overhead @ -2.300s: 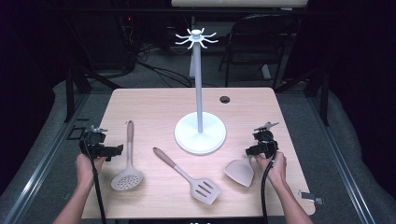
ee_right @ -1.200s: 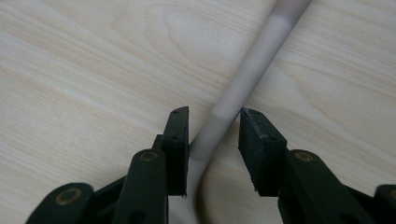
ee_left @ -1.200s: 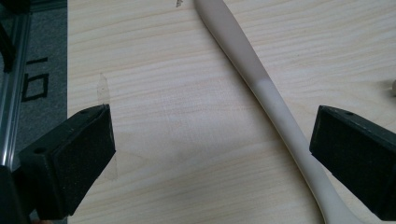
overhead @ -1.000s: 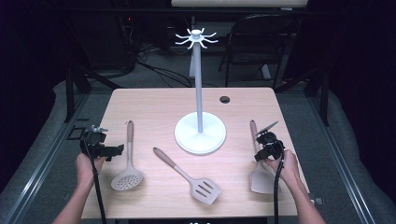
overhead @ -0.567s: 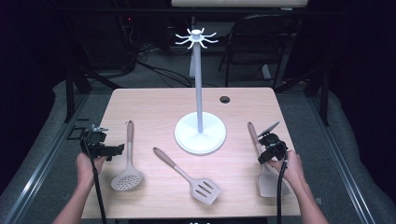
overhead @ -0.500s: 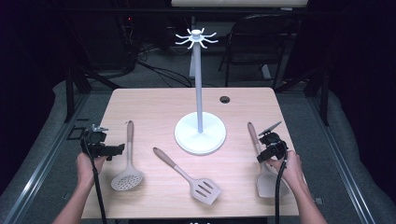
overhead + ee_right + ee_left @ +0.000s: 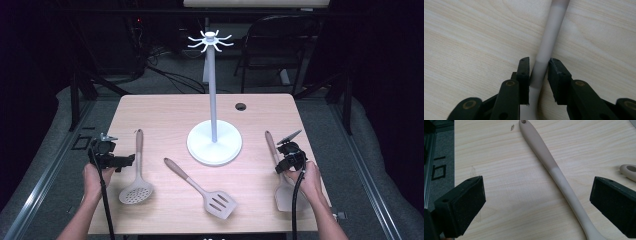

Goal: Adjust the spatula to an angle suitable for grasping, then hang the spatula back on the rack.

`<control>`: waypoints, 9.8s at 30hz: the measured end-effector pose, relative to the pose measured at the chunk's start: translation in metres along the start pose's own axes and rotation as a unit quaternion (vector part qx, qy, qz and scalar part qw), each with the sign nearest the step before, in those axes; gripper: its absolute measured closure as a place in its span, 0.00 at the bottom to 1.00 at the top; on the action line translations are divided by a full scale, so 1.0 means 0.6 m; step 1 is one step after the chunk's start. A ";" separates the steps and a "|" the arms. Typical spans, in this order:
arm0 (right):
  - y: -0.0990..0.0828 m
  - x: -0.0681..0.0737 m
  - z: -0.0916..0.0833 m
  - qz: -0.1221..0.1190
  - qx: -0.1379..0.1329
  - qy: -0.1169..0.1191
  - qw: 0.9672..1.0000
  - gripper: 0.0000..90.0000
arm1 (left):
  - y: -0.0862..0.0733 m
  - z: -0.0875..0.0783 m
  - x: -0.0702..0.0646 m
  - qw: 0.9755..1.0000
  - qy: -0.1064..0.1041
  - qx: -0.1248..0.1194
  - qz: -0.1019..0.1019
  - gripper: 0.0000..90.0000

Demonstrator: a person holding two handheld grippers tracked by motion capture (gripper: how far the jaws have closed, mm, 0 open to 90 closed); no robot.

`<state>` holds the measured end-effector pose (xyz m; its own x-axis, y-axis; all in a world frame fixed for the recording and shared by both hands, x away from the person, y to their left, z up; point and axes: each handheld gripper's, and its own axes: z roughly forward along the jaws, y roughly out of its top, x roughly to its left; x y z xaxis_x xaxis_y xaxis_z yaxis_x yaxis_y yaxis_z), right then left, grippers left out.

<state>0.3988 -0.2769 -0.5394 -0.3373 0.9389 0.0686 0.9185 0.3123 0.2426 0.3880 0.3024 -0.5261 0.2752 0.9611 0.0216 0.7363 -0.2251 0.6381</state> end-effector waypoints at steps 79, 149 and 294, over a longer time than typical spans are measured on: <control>-0.027 0.174 -0.091 -0.199 -0.190 0.010 0.961 0.87 | 0.043 -0.034 -0.115 0.992 -0.109 -0.050 0.046 0.00; 0.008 0.226 -0.122 -0.227 -0.288 0.008 0.930 0.87 | 0.167 -0.008 -0.403 0.904 -0.394 -0.165 0.024 0.66; -0.014 0.127 -0.091 -0.169 -0.248 0.031 0.953 0.00 | 0.351 -0.101 -0.352 0.896 -0.351 -0.246 0.116 0.86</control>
<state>0.3539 -0.2158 -0.4837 -0.6218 0.7821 -0.0413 0.5503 0.4738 0.6876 0.4475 0.0618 -0.3496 0.8339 0.5209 -0.1826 0.2954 -0.1417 0.9448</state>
